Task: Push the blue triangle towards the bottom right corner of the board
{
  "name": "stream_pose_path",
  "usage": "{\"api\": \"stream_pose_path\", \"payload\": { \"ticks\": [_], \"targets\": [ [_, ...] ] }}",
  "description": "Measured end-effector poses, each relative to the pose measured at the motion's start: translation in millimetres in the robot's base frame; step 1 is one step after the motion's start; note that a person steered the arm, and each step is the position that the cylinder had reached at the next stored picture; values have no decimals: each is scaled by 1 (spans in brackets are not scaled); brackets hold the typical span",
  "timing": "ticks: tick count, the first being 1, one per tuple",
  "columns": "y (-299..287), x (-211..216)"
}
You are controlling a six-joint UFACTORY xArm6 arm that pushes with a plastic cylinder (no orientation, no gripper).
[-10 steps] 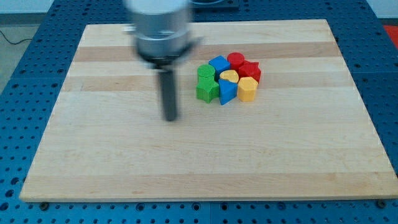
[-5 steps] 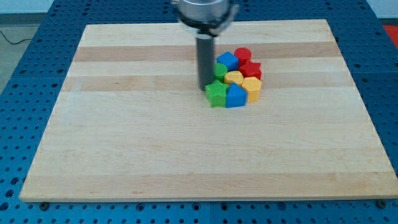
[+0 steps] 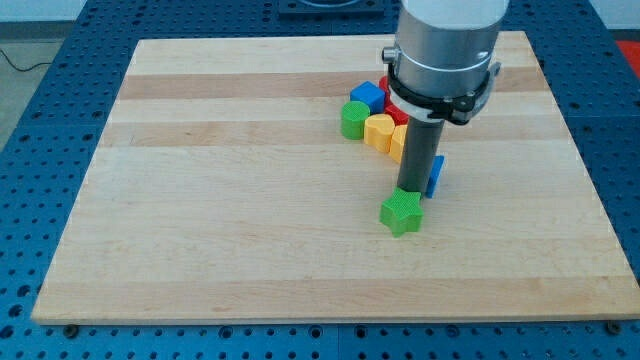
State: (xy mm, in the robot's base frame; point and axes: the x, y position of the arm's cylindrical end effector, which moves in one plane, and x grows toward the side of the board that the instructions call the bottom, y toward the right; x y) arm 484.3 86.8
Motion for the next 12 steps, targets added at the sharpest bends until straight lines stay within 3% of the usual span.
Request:
{"api": "stream_pose_path", "payload": {
  "ticks": [1,2,4,7,8,10,11,12],
  "targets": [
    [-15,-17],
    [8,-24],
    [116,-5],
    [150,-72],
    [165,-49],
    [164,35],
    [164,44],
    [188,13]
  ]
}}
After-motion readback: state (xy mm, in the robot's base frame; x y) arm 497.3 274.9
